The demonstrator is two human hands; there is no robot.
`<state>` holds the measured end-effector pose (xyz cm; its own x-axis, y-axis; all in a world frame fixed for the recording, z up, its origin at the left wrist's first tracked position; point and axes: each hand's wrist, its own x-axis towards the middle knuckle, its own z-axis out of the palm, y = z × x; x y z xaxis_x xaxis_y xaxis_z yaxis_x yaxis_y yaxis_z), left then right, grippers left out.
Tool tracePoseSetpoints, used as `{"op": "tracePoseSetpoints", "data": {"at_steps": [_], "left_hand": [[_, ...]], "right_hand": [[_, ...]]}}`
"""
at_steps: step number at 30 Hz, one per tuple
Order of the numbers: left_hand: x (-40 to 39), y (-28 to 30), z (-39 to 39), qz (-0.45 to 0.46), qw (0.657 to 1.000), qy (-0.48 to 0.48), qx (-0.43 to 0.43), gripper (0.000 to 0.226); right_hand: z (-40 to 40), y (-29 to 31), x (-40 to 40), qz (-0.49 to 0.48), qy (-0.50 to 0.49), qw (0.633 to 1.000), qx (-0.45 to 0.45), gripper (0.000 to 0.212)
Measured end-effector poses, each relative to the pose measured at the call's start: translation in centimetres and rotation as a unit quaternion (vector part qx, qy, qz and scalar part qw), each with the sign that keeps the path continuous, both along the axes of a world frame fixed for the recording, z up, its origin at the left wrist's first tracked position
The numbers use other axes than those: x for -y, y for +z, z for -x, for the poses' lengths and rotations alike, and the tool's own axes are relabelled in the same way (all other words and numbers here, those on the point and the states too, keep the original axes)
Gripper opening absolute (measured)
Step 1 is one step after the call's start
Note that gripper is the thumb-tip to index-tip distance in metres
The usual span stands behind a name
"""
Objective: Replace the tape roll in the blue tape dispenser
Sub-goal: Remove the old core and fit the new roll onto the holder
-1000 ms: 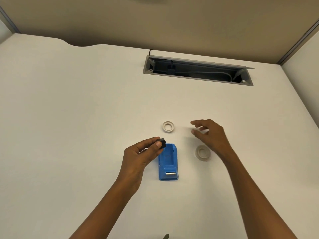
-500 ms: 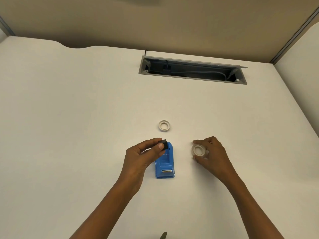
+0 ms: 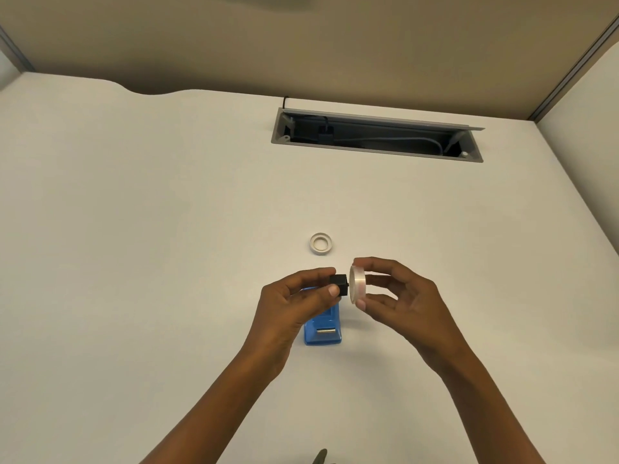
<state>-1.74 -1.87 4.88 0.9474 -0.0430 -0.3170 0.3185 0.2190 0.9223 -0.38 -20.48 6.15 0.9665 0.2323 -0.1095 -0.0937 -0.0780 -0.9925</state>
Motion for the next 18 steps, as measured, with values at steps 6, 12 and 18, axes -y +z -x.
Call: {"op": "tracePoseSetpoints", "data": {"at_steps": [6, 12, 18], "left_hand": [[-0.17, 0.02, 0.27, -0.028, 1.000, 0.003, 0.002, 0.029], [-0.40, 0.03, 0.41, -0.050, 0.999, 0.005, -0.008, 0.029], [-0.68, 0.11, 0.56, -0.060, 0.998, 0.008, -0.014, 0.027]], "right_hand": [[0.22, 0.01, -0.64, 0.009, 0.022, 1.000, 0.003, 0.044], [0.21, -0.06, -0.71, 0.015, 0.030, 0.999, 0.001, 0.044], [0.17, -0.10, -0.84, 0.010, 0.042, 0.999, -0.002, 0.045]]}}
